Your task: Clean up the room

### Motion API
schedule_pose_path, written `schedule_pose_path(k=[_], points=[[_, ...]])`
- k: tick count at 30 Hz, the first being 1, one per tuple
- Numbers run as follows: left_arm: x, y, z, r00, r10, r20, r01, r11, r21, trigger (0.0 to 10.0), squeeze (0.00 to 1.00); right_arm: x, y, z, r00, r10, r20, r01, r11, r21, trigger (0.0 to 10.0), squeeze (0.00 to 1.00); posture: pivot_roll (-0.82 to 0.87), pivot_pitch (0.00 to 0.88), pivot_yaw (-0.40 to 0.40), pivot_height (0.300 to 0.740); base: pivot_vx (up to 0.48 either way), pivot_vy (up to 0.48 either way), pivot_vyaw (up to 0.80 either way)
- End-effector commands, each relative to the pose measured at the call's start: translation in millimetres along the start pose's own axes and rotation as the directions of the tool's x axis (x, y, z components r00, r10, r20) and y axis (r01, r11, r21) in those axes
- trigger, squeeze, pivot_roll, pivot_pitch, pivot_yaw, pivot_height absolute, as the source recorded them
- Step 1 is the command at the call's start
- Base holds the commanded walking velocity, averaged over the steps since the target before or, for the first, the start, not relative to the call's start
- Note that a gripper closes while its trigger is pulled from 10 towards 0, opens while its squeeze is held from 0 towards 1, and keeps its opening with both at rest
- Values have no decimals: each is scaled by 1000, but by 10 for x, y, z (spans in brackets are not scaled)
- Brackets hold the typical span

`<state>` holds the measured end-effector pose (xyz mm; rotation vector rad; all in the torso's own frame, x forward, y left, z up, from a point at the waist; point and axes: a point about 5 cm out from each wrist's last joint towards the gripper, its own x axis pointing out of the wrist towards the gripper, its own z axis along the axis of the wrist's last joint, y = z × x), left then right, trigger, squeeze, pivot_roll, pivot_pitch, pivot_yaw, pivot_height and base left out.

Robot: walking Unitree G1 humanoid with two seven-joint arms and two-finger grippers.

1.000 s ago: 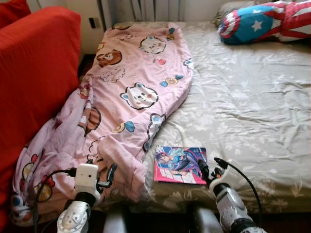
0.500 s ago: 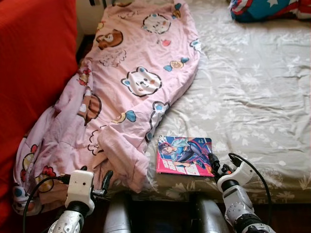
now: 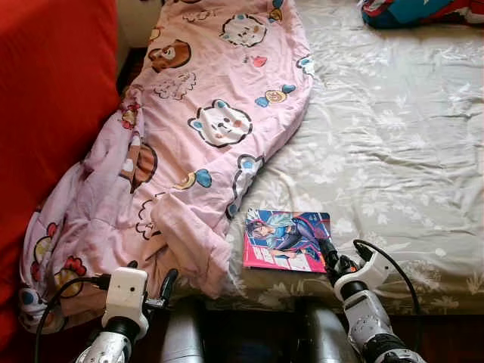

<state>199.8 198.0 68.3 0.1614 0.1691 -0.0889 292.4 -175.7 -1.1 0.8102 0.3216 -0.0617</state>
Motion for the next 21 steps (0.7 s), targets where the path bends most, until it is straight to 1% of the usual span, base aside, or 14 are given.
schedule_pose_path(k=[1,5,8,12,16,21], points=[[-52,-17,-47,999,-5,-34,5,1000,10,10000,0,-65,-62,-150,999,-14,-52,16,999,40,10000,0,248,264,14,603,0,0,0],[-65,-26,-43,999,-9,-35,10,1000,12,10000,0,-79,-67,-191,998,-10,-68,14,998,58,10000,0,248,266,14,603,0,0,0],[-66,-25,-26,999,-14,-31,15,1000,19,10000,0,-119,-117,-250,996,-20,-92,33,989,141,10000,0,258,270,16,603,0,0,0],[-69,-21,-19,999,-14,-30,15,1000,22,10000,0,-151,-152,-299,993,-25,-119,45,984,174,10000,0,263,270,18,603,0,0,0],[-75,-21,-7,1000,-16,-27,16,999,29,10000,0,-177,-201,-297,993,-41,-108,68,965,253,10000,0,272,273,18,603,0,0,0],[-99,-10,4,999,-18,-30,19,999,42,10000,0,-209,-245,-312,992,-48,-114,80,952,297,10000,0,277,283,19,603,0,0,0]])
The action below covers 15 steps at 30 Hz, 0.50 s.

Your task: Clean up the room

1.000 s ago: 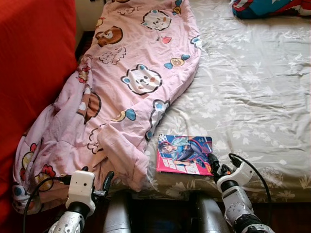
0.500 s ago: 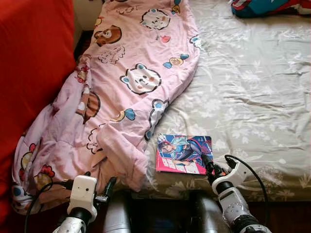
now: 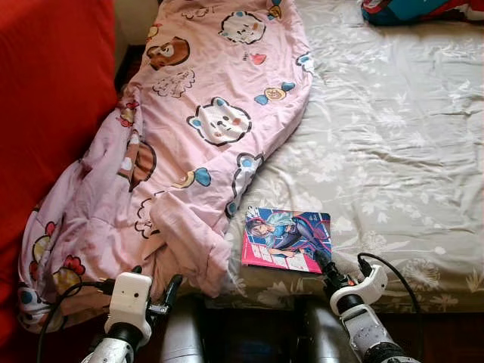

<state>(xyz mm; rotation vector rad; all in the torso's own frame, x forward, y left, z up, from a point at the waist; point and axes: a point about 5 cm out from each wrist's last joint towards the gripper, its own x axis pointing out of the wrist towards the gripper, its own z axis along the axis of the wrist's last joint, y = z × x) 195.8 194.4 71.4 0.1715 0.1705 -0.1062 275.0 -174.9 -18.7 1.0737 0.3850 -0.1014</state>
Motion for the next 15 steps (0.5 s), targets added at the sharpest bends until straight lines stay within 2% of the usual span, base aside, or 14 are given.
schedule_pose_path(k=[1,6,15], points=[[-63,30,-25,1000,-1,-30,1,1000,31,10000,0,-90,-137,-127,998,-44,-42,46,998,43,10000,0,279,284,19,603,0,0,0],[-90,51,-18,999,6,-34,-5,999,40,10000,0,-78,-108,-144,998,-24,-49,28,997,73,10000,0,290,292,23,603,0,0,0],[-93,49,31,1000,3,-28,-1,998,56,10000,0,39,134,-227,994,81,-75,-73,992,108,10000,0,309,305,28,603,0,0,0]])
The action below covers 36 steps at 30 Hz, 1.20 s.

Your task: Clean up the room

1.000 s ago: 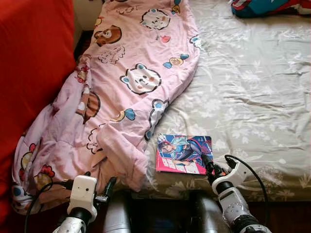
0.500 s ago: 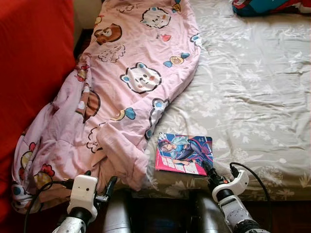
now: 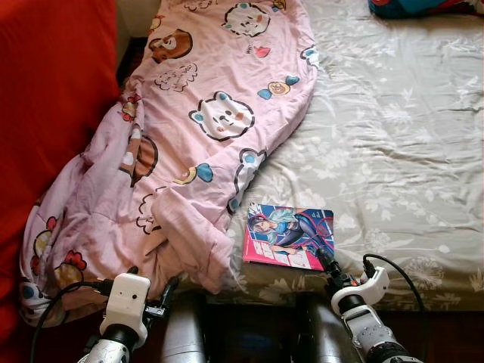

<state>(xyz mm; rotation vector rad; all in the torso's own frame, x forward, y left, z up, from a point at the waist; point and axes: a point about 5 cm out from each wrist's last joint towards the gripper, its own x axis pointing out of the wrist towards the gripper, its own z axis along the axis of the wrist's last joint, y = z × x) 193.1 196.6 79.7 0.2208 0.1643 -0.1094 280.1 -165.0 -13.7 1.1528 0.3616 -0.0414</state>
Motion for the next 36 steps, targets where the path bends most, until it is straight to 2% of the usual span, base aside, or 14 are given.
schedule_pose_path(k=[1,8,10,11,12,23,36], points=[[-56,17,-43,999,0,-33,0,1000,9,10000,0,26,60,-193,998,20,-65,-17,999,43,10000,0,311,306,27,603,0,0,0],[-86,17,-58,999,5,-41,-5,1000,12,10000,0,94,186,-239,995,64,-75,-61,997,48,10000,0,313,307,22,603,0,0,0],[-86,9,-58,999,4,-42,-4,1000,12,10000,0,96,192,-240,995,68,-74,-64,997,51,6627,0,311,306,20,603,0,0,0],[-89,4,-58,999,4,-42,-3,1000,11,10000,0,98,201,-247,994,76,-77,-72,996,58,941,0,309,305,18,603,0,0,0],[-91,-3,-58,999,3,-43,-3,1000,10,10000,0,100,210,-255,993,86,-80,-81,995,63,0,0,309,305,16,603,0,0,0],[-108,-79,-54,999,-20,-38,20,1000,13,10000,0,70,225,-405,979,136,-155,-125,989,76,0,0,310,312,5,603,0,0,0],[-106,-85,-76,999,-17,-46,18,1000,15,10000,0,67,227,-417,978,141,-157,-130,988,78,0,0,304,309,2,603,0,0,0]])
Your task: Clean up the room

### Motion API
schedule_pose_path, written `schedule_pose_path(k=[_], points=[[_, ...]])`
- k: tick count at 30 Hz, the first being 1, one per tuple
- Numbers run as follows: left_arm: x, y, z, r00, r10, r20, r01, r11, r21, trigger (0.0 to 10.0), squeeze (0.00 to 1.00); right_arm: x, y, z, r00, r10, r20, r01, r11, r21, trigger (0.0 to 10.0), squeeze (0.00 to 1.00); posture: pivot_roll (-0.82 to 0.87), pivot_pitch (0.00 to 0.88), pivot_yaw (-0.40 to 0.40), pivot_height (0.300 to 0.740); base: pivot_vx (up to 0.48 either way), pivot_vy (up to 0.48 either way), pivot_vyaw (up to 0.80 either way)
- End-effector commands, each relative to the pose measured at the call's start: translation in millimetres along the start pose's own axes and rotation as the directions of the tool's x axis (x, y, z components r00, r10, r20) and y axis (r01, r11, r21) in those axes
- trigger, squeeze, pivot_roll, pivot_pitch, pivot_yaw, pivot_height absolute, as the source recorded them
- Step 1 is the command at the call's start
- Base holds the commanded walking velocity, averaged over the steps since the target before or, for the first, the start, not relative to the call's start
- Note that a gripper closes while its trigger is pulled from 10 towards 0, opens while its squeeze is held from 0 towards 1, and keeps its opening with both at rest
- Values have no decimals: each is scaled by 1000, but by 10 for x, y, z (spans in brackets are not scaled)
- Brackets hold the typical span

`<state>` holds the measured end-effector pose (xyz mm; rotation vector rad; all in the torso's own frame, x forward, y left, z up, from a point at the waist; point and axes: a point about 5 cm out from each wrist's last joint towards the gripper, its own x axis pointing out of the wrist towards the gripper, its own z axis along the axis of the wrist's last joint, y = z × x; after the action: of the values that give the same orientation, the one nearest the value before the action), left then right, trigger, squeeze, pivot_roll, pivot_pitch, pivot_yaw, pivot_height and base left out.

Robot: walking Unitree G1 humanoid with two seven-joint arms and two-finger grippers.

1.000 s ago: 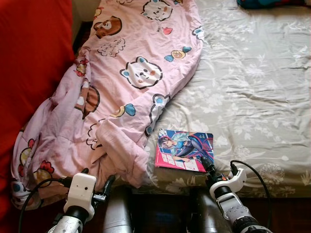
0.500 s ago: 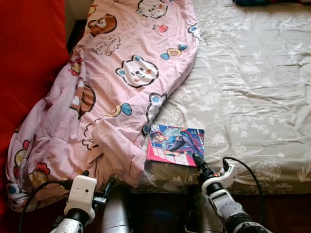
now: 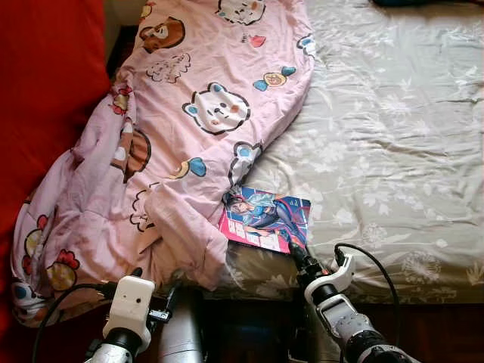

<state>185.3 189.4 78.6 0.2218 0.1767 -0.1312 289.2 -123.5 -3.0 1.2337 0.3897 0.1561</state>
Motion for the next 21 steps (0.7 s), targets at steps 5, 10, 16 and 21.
schedule_pose_path(k=[5,10,16,21], points=[[-11,-9,-77,999,5,-35,-5,1000,11,10000,0,-51,-67,-89,999,-16,-30,16,1000,8,0,0,302,300,0,603,0,0,0],[30,-24,-102,999,6,-37,-5,1000,4,10000,0,-61,-80,-61,1000,-21,-13,21,1000,4,0,0,291,279,-4,603,0,0,0],[126,-24,-151,999,21,-40,-22,1000,-13,10000,0,-54,-50,132,993,4,115,-6,1000,12,0,0,267,247,-12,603,0,0,0],[263,-39,-202,999,32,-39,-33,999,-25,10000,0,-92,-64,353,976,-8,219,19,999,-45,0,0,228,198,-31,603,0,0,0]])
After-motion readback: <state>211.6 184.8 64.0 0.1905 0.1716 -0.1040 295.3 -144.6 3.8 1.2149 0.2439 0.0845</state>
